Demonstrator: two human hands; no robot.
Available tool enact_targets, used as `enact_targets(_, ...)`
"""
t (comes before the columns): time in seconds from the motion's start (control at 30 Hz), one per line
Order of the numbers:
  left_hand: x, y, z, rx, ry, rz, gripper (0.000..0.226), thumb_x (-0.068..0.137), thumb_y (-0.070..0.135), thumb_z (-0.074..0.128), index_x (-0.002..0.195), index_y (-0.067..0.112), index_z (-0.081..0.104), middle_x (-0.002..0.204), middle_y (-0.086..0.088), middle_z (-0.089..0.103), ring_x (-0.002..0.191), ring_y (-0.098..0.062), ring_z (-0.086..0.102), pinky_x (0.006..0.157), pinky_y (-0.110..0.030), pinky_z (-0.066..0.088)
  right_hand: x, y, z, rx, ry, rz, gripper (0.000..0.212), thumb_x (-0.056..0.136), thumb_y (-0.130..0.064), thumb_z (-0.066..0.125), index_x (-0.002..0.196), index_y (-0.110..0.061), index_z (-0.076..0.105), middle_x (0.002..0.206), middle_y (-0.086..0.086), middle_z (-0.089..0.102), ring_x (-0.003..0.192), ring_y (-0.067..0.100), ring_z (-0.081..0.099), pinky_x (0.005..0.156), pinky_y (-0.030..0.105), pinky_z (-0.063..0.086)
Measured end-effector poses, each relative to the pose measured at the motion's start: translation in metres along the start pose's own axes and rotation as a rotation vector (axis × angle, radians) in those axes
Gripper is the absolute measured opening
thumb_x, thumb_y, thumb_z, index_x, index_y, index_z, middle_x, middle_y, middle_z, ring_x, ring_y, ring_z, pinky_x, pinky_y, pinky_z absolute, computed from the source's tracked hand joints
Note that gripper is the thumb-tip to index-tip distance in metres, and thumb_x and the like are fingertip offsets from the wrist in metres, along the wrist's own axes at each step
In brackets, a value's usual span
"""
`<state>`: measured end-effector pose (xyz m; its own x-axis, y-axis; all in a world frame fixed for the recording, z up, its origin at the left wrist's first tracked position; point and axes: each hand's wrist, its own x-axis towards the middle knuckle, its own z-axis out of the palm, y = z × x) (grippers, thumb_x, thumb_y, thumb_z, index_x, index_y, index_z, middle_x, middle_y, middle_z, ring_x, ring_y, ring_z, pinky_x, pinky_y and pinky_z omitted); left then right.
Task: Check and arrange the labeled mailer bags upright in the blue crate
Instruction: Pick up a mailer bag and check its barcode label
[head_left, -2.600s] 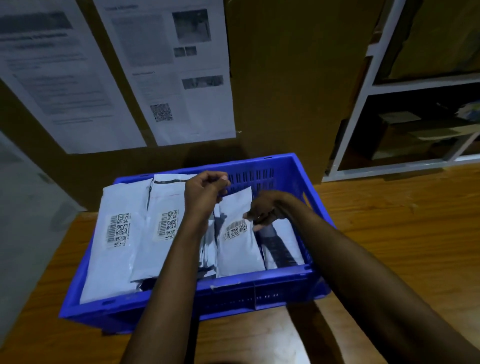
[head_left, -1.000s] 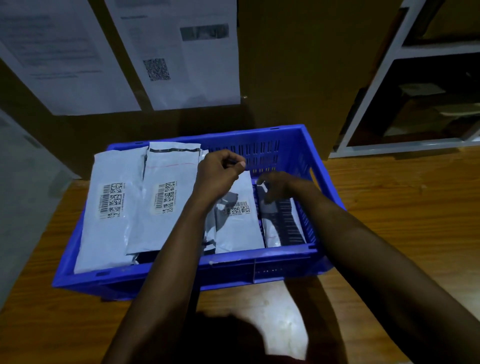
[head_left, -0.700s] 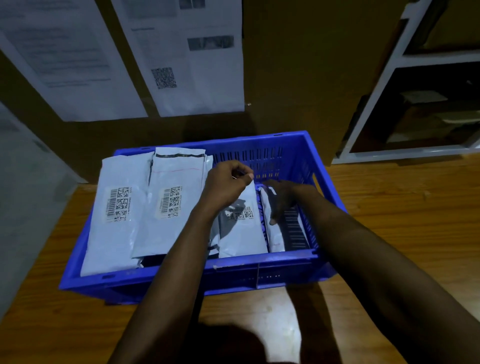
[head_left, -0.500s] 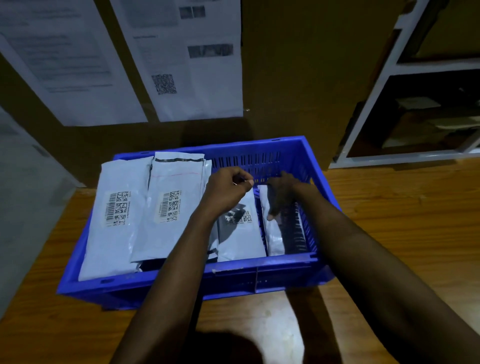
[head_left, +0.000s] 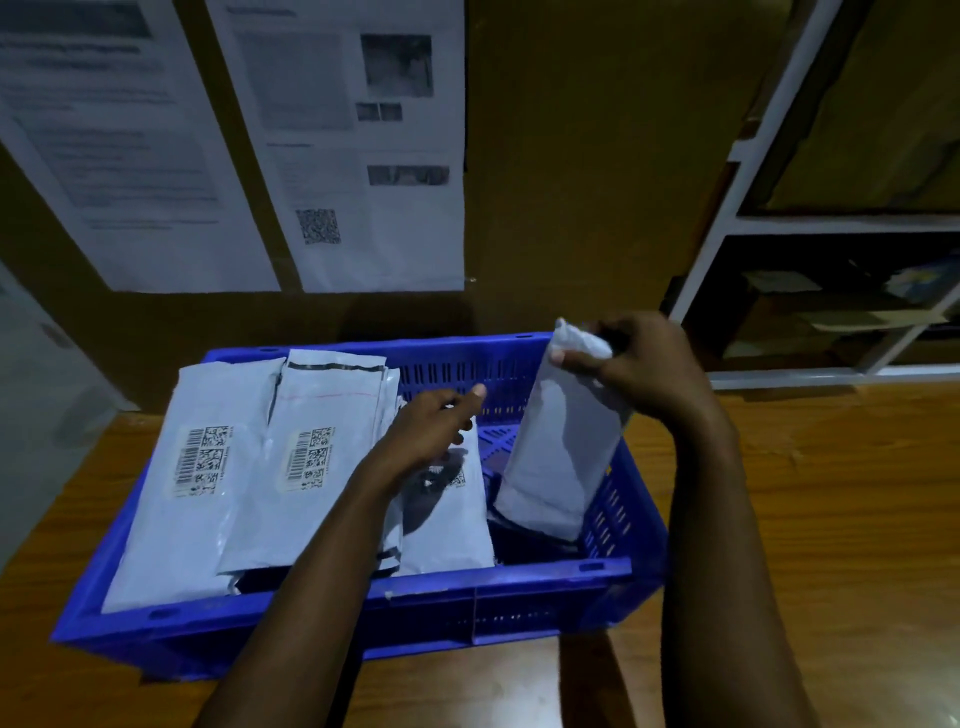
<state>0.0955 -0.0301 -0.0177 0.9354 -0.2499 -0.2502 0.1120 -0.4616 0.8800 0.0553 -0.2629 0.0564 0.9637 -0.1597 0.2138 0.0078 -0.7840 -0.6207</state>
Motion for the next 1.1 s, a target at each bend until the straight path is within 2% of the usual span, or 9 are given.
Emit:
enact_targets(0.13,-0.009,0.010,-0.002,-0.104,-0.152,-0.057,0.048,0.087,0.068,0.059,0.103,0.024,0.070,0.103,0.003,0.075,0.094,-0.015,0.072,0.072,-0.031,0.051,-0.012,0.007,-0.019,0.388,0.162,0.094,0.028,0.079,-0.048,0.085,0.089,-0.024,0.077,0.085,-0.007,0.077,0.081,0.011,0.073,0.066,0.033,0.056)
enact_targets(0.27,-0.017,0.012,-0.006,-0.440,-0.261,0.003,0.052,0.082,0.044,0.074,0.120,0.009,0.067,0.114,-0.005,0.075,0.101,-0.018,0.070,0.077,-0.027,0.057,-0.025,0.019,-0.016,0.672,0.287,0.219,0.023,0.081,-0.037,0.086,0.090,-0.018,0.077,0.084,0.001,0.079,0.077,0.019,0.076,0.062,0.032,0.056)
enact_targets(0.47,-0.017,0.007,-0.020,-0.551,-0.242,0.173,0.057,0.077,0.002,0.079,0.131,0.010,0.063,0.120,-0.012,0.073,0.109,-0.030,0.070,0.086,-0.040,0.061,-0.035,0.031,0.009,0.888,0.507,0.387,0.028,0.084,-0.034,0.084,0.098,-0.011,0.074,0.091,0.005,0.078,0.081,0.018,0.076,0.052,0.026,0.055)
enact_targets(0.57,-0.011,0.007,-0.023,-0.643,-0.119,0.196,0.063,0.071,0.000,0.086,0.129,0.012,0.065,0.124,-0.028,0.067,0.116,-0.043,0.066,0.095,-0.056,0.055,-0.037,0.034,0.012,0.951,0.540,0.417,0.031,0.086,-0.033,0.082,0.100,-0.007,0.073,0.086,-0.001,0.077,0.070,0.006,0.072,0.048,0.022,0.051)
enact_targets(0.63,-0.009,0.009,-0.023,-0.731,-0.010,0.187,0.061,0.070,0.005,0.085,0.127,0.011,0.065,0.123,-0.025,0.069,0.112,-0.041,0.068,0.091,-0.057,0.057,-0.040,0.038,0.010,0.954,0.499,0.412,0.029,0.086,-0.036,0.082,0.097,-0.010,0.075,0.082,-0.005,0.076,0.068,0.005,0.070,0.049,0.023,0.050)
enact_targets(0.73,-0.010,0.012,-0.025,-0.826,0.110,0.183,0.060,0.073,0.009,0.083,0.130,0.007,0.062,0.117,-0.016,0.074,0.099,-0.031,0.074,0.078,-0.043,0.063,-0.046,0.045,0.007,0.909,0.399,0.376,0.026,0.094,-0.044,0.071,0.096,-0.018,0.075,0.087,-0.007,0.077,0.074,0.004,0.071,0.049,0.024,0.052)
enact_targets(0.87,-0.008,0.010,-0.029,-0.863,0.187,0.167,0.054,0.080,0.016,0.079,0.130,0.009,0.062,0.118,-0.014,0.074,0.106,-0.033,0.072,0.086,-0.048,0.061,-0.056,0.053,0.003,0.848,0.361,0.257,0.024,0.103,-0.030,0.061,0.124,-0.022,0.068,0.095,-0.011,0.077,0.081,0.008,0.075,0.057,0.034,0.061)
enact_targets(1.03,-0.005,0.009,-0.031,-0.911,0.219,0.146,0.051,0.082,0.017,0.079,0.130,0.012,0.062,0.118,-0.013,0.074,0.100,-0.028,0.074,0.080,-0.044,0.063,-0.057,0.063,0.003,0.474,0.204,-0.078,0.075,0.090,0.003,0.070,0.144,-0.045,0.051,0.144,-0.021,0.053,0.125,0.013,0.061,0.081,0.032,0.062)
enact_targets(1.1,-0.004,0.009,-0.032,-0.925,0.229,0.140,0.050,0.086,0.016,0.078,0.132,0.012,0.061,0.118,-0.012,0.074,0.100,-0.028,0.074,0.076,-0.042,0.063,-0.057,0.060,0.004,0.412,0.170,-0.168,0.087,0.083,0.007,0.076,0.145,-0.047,0.049,0.153,-0.024,0.040,0.135,0.004,0.050,0.078,0.023,0.060)
